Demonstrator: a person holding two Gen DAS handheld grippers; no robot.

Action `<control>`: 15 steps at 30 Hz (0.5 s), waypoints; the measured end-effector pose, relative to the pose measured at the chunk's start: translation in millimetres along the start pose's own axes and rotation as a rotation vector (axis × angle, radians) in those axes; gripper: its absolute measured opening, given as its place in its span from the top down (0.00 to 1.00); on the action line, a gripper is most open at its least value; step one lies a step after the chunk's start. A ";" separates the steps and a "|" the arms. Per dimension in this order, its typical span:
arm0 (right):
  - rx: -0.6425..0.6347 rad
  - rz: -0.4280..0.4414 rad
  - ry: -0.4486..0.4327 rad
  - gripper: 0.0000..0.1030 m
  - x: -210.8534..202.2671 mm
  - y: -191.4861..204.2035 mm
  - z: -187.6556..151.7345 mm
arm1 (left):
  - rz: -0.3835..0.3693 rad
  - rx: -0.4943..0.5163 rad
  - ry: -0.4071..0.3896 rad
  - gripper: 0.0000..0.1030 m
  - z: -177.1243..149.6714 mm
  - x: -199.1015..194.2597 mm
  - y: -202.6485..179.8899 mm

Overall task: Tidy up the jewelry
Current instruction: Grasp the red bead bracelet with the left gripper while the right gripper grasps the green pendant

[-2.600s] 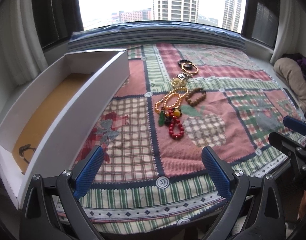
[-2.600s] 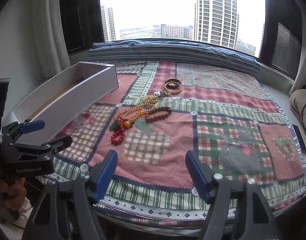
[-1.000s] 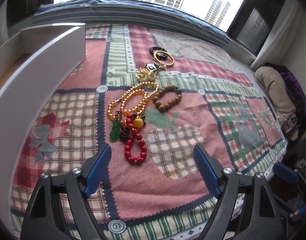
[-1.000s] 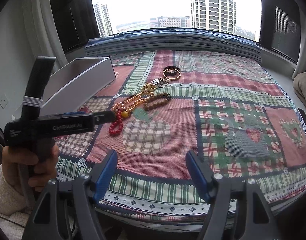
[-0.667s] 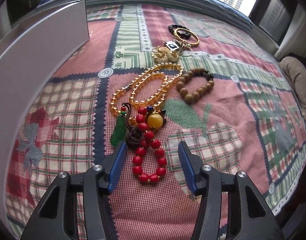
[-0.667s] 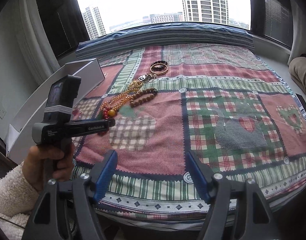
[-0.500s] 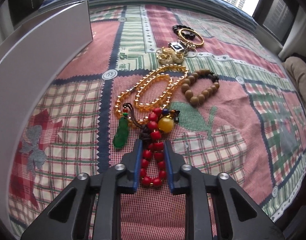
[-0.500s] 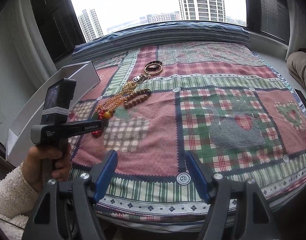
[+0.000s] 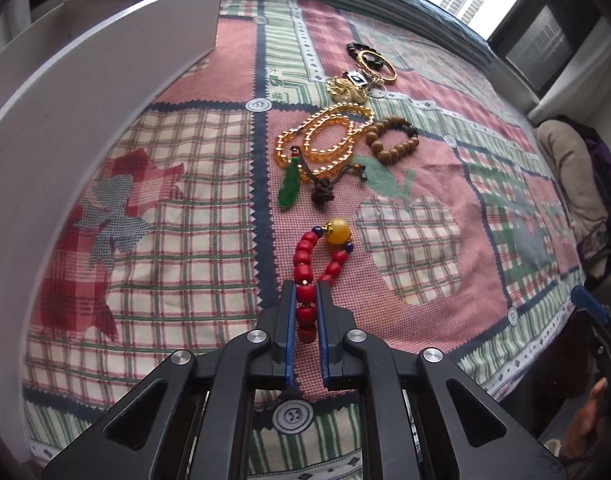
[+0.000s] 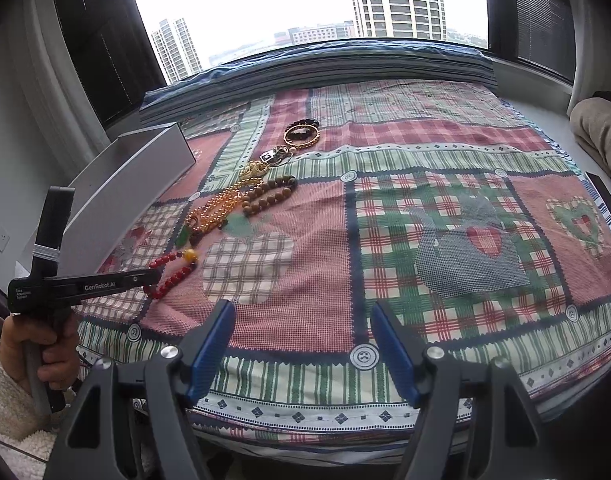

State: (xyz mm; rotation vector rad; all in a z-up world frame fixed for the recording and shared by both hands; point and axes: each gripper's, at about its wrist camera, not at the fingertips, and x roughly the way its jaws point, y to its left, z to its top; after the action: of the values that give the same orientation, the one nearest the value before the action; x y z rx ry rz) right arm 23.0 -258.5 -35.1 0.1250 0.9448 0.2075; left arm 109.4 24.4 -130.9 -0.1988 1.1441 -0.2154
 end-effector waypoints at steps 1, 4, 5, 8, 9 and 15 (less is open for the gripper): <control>-0.005 0.003 0.005 0.30 1.4 3.0 0.0 | 0.007 -0.005 -0.001 0.92 0.0 2.2 2.7; -0.020 0.017 0.019 0.30 4.1 12.7 -0.6 | 0.011 -0.008 -0.001 0.92 0.3 9.0 6.6; -0.028 0.020 0.021 0.30 4.2 16.1 -1.3 | 0.013 -0.002 0.000 0.92 0.1 10.8 6.4; -0.052 0.018 0.022 0.30 4.0 25.1 -2.2 | 0.027 0.018 0.005 0.91 0.3 18.4 3.9; -0.056 0.016 0.025 0.30 4.5 26.9 -2.4 | 0.033 0.028 -0.003 0.87 0.7 18.7 2.0; -0.056 0.012 0.039 0.30 8.4 31.2 -1.3 | 0.022 0.061 -0.006 0.93 2.4 20.3 -2.7</control>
State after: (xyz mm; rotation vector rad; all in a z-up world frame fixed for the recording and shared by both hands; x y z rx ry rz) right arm 22.9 -226.2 -36.4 0.0749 0.9765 0.2484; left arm 119.5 16.4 -147.0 -0.1330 1.1317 -0.2295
